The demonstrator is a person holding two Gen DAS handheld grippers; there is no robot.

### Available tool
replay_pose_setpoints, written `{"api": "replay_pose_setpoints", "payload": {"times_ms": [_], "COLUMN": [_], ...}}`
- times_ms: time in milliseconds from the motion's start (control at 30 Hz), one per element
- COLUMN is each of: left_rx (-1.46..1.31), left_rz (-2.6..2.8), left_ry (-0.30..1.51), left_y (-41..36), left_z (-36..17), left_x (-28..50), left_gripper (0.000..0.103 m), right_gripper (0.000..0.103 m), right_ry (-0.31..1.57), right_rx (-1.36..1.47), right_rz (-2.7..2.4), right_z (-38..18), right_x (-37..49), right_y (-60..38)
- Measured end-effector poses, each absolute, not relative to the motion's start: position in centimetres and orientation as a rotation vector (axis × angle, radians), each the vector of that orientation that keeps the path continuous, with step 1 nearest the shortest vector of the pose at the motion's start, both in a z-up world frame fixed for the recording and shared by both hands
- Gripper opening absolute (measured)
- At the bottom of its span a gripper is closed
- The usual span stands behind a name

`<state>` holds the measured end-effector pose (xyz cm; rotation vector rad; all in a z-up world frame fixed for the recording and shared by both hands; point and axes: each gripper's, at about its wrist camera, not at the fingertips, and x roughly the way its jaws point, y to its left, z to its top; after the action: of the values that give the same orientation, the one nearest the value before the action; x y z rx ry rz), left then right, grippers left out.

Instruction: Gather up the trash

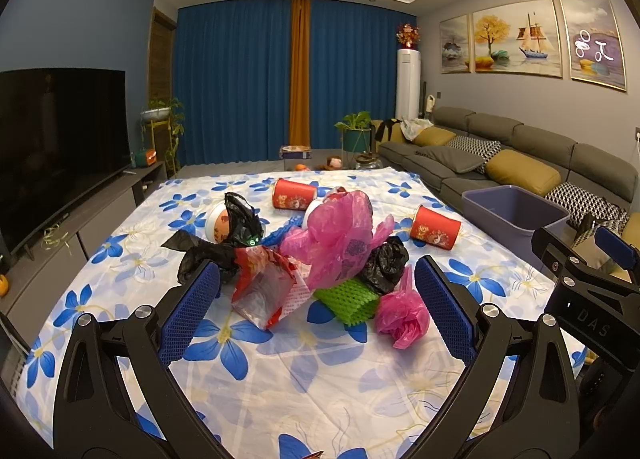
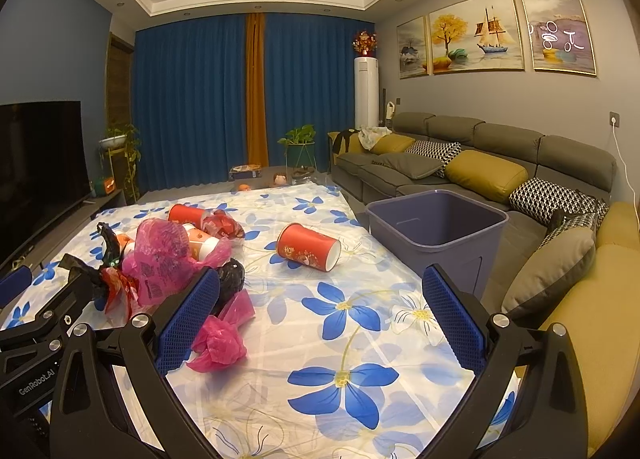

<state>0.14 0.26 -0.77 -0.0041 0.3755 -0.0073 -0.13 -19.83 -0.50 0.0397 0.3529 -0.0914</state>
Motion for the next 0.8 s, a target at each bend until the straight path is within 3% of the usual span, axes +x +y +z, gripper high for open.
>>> {"api": "replay_pose_setpoints", "payload": {"times_ms": [800], "left_rx": [-0.007], "left_rz": [-0.001], "left_ry": [0.387], "left_y": [0.1], "left_z": [-1.22], "left_x": [0.22], "left_gripper": [0.097], "right_gripper": [0.098], "right_ry": [0.361], "right_rx": [0.058], "right_rz": [-0.099], "right_z": [-0.83], "right_x": [0.15], "right_y": [-19.93]}}
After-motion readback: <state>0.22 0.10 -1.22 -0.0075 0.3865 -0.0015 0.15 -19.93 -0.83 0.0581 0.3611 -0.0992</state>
